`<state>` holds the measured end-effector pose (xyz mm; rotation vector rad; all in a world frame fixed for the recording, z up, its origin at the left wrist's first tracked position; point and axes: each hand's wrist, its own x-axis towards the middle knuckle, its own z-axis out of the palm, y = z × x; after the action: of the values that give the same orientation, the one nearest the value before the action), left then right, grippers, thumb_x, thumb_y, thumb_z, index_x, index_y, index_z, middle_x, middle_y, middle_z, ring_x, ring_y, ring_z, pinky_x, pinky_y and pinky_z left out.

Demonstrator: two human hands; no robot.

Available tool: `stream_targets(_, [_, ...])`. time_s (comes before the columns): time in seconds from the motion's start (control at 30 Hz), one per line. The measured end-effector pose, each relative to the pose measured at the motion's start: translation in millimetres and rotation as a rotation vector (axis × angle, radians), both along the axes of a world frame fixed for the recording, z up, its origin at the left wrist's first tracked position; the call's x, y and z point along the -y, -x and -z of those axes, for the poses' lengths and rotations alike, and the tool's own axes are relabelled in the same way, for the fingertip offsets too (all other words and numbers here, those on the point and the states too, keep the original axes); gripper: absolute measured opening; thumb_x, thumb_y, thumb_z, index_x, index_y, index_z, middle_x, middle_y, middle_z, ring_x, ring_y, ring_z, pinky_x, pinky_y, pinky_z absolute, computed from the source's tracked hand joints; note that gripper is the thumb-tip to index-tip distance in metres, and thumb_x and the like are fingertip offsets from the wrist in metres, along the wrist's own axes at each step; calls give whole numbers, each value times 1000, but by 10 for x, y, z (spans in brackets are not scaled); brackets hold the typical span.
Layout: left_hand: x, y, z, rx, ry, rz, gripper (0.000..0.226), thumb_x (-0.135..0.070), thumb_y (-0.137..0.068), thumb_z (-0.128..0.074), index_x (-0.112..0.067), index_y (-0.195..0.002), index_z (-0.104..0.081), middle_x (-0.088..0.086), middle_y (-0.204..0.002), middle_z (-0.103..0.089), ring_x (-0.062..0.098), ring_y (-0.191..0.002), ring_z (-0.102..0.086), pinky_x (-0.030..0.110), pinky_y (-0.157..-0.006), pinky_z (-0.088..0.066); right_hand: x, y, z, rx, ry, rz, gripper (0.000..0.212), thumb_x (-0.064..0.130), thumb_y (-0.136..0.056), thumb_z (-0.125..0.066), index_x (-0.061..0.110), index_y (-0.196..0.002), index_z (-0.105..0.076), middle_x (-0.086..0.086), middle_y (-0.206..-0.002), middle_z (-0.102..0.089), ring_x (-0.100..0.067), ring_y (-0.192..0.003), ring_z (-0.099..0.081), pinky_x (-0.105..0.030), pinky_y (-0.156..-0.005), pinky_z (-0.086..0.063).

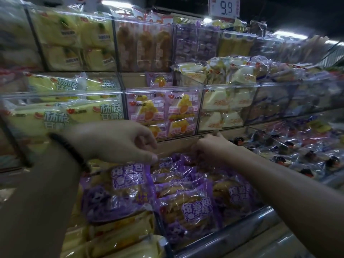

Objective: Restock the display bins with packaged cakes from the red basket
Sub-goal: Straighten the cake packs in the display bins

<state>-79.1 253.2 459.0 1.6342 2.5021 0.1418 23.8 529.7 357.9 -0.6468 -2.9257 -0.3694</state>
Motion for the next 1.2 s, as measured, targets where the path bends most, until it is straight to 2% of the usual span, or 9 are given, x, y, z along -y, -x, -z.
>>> stream_targets(0.1, [-567, -4, 74, -202, -91, 0, 15, -42, -99, -66, -34, -110, -73, -13, -105, -70, 6, -95, -64, 33, -91, -58, -96, -22, 1, 4, 33, 1, 34, 17, -93, -72, 46, -110, -70, 15, -119, -67, -18, -121, -57, -50, -108, -30])
stream_targets(0.2, [-1039, -3, 344, -317, -6, -42, 23, -27, -94, -72, -15, -114, -72, 2, -103, -67, 19, -90, -65, 31, -75, -57, -55, 5, -22, 63, 17, -9, 31, 18, -93, -70, 39, -116, -68, 9, -118, -69, -21, -118, -59, -55, -111, -28])
stream_targets(0.27, [-1184, -14, 539, -366, 118, -57, 32, -29, -89, -77, -11, -115, -68, 5, -100, -63, 21, -84, -63, 31, -71, -56, -43, 0, -34, 72, 23, -16, 19, 33, -96, -66, 37, -115, -66, 8, -112, -68, -22, -115, -59, -57, -112, -26])
stream_targets(0.37, [-1281, 51, 705, -363, 174, -63, 26, -27, -91, -72, -9, -109, -67, 5, -90, -59, 22, -84, -60, 33, -78, -58, -53, -24, -15, 80, 7, -38, 26, 55, -97, -58, 37, -114, -66, 10, -106, -69, -22, -111, -61, -58, -109, -28])
stream_targets(0.43, [-1298, 102, 730, -359, 177, -61, 23, -28, -90, -73, -11, -103, -64, 4, -88, -59, 23, -86, -60, 33, -81, -58, -55, -31, 5, 81, -40, -74, 25, 53, -99, -57, 39, -118, -66, 12, -110, -70, -21, -111, -62, -57, -108, -29])
stream_targets(0.6, [-1322, 96, 798, -342, 218, -58, 36, -25, -91, -74, -11, -124, -69, 9, -122, -68, 26, -112, -66, 31, -82, -54, 14, -5, 32, 44, -86, -138, 24, 38, -100, -65, 41, -124, -68, 11, -121, -72, -19, -114, -63, -52, -109, -26])
stream_targets(0.73, [-1398, 67, 899, -336, 324, -102, 37, -19, -99, -58, -7, -133, -65, 16, -135, -64, 33, -124, -62, 47, -104, -54, 70, -45, -6, 16, -153, -149, 53, 6, -92, -66, 43, -131, -67, 8, -119, -74, -20, -109, -66, -48, -109, -28])
stream_targets(0.9, [-1420, 76, 908, -308, 333, -201, 38, -17, -99, -54, -3, -133, -64, 20, -142, -59, 40, -131, -57, 54, -109, -49, 36, -131, -154, -58, -217, -186, 41, 23, -92, -75, 47, -124, -69, 14, -116, -75, -18, -103, -67, -42, -100, -31])
stream_targets(1.2, [-1342, 68, 956, -313, 137, -240, 38, -18, -100, -55, -6, -136, -61, 16, -139, -60, 33, -125, -62, 46, -103, -55, 15, -39, -126, 32, -274, -232, 31, 21, -94, -70, 44, -114, -71, 11, -116, -74, -19, -108, -68, -36, -92, -43])
